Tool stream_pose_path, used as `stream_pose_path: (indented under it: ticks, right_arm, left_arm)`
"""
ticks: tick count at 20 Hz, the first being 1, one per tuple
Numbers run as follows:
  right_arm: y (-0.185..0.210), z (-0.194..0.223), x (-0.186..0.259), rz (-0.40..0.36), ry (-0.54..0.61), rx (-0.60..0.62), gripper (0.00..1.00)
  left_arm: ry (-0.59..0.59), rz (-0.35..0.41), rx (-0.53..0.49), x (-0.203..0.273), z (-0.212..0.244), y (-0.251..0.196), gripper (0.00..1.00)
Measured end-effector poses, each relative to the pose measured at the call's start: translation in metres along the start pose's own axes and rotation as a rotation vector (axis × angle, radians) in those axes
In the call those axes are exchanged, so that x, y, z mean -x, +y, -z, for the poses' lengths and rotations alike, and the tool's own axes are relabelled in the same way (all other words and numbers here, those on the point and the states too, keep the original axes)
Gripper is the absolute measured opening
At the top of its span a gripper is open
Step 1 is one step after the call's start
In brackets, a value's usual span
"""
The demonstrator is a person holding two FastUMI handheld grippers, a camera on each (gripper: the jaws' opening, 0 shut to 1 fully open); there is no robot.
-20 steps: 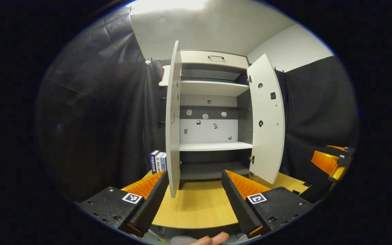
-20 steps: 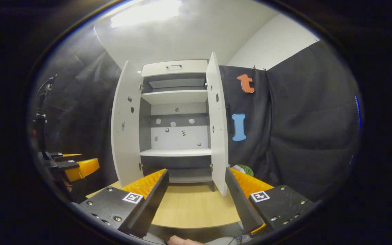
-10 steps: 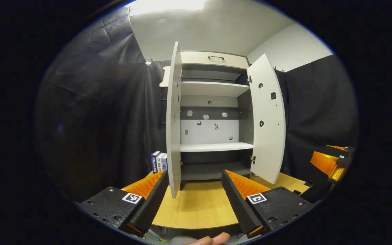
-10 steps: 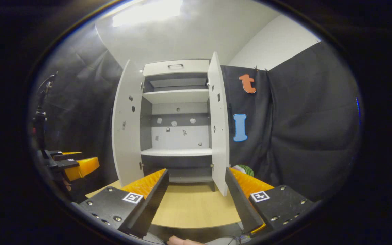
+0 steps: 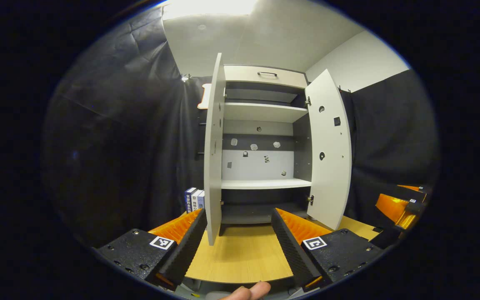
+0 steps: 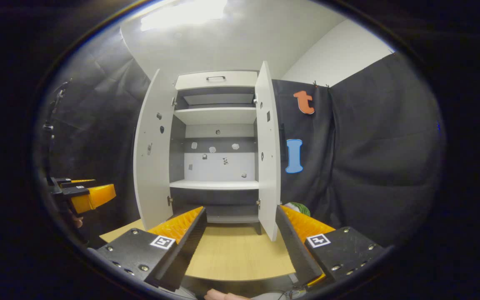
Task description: Open the right door of the double-door shoe cabinet with the right hand, and open the left door with the left hand.
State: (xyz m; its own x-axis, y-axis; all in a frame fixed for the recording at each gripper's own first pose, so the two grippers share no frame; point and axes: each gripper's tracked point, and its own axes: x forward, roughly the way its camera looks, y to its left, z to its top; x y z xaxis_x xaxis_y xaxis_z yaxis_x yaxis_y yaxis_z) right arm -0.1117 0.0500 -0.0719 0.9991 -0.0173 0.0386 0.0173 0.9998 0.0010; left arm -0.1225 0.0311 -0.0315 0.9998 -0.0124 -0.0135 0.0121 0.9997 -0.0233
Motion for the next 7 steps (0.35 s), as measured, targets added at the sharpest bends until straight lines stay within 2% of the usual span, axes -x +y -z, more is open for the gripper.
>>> stream_pose_path:
  ticks: [2, 3, 4, 7]
  right_arm:
    - [-0.006, 0.005, -0.008, 0.009, 0.003, -0.003, 0.99]
    - [-0.009, 0.006, -0.012, 0.012, 0.002, -0.007, 0.99]
    - [-0.011, 0.006, -0.016, 0.015, 0.002, -0.011, 0.99]
    - [-0.018, 0.009, -0.029, 0.023, 0.000, -0.021, 0.99]
  left_arm:
    - [-0.008, 0.028, 0.001, -0.006, 0.000, -0.010, 0.93]
    - [-0.005, 0.043, -0.011, -0.008, 0.004, -0.015, 0.96]
    - [-0.009, 0.050, -0.019, -0.012, 0.004, -0.020, 0.93]
    - [-0.011, 0.074, -0.032, -0.023, 0.009, -0.035, 0.96]
